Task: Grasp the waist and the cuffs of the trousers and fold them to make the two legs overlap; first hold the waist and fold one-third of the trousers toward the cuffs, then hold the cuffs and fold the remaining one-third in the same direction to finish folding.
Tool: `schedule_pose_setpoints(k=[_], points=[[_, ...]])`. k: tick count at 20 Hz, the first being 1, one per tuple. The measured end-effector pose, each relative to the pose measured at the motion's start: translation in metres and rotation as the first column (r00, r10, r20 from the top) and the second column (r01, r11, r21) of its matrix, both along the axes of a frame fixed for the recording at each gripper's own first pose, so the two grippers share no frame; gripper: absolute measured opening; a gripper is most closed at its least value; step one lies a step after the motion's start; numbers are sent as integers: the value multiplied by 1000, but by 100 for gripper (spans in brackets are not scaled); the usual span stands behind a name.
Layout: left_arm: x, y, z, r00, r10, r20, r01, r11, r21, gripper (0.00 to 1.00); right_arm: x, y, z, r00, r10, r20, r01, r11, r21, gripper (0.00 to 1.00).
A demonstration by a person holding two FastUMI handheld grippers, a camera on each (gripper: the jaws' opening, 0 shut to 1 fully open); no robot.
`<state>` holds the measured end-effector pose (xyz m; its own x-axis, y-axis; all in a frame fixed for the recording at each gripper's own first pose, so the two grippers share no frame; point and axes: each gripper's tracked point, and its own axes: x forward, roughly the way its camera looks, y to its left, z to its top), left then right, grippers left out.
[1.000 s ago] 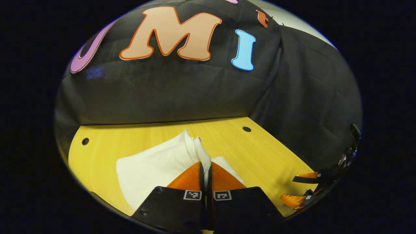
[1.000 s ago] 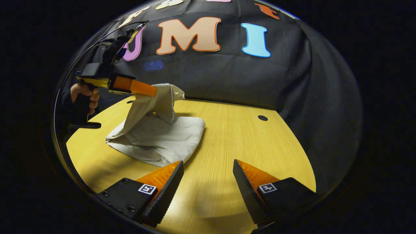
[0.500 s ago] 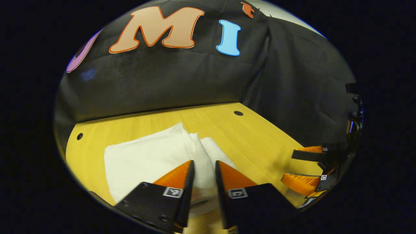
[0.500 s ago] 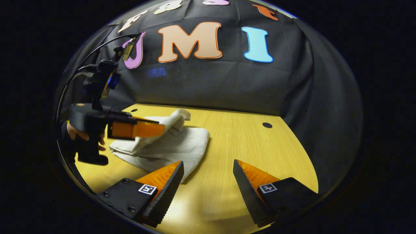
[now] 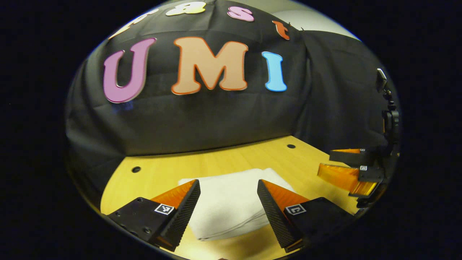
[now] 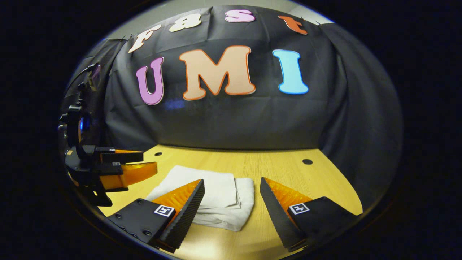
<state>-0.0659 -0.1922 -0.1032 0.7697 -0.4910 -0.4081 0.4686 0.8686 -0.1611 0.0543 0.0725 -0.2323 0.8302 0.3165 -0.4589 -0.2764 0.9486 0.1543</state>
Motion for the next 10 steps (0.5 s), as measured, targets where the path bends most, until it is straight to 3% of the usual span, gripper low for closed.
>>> schedule_pose_setpoints(k=[6, 10], points=[[4, 125, 22, 981, 183, 59, -185, 982, 31, 95, -6, 46, 77, 988, -51, 147, 52, 999, -2, 99], [9, 161, 51, 962, 229, 151, -239, 970, 52, 95, -14, 57, 100, 979, -53, 195, 51, 999, 18, 98]])
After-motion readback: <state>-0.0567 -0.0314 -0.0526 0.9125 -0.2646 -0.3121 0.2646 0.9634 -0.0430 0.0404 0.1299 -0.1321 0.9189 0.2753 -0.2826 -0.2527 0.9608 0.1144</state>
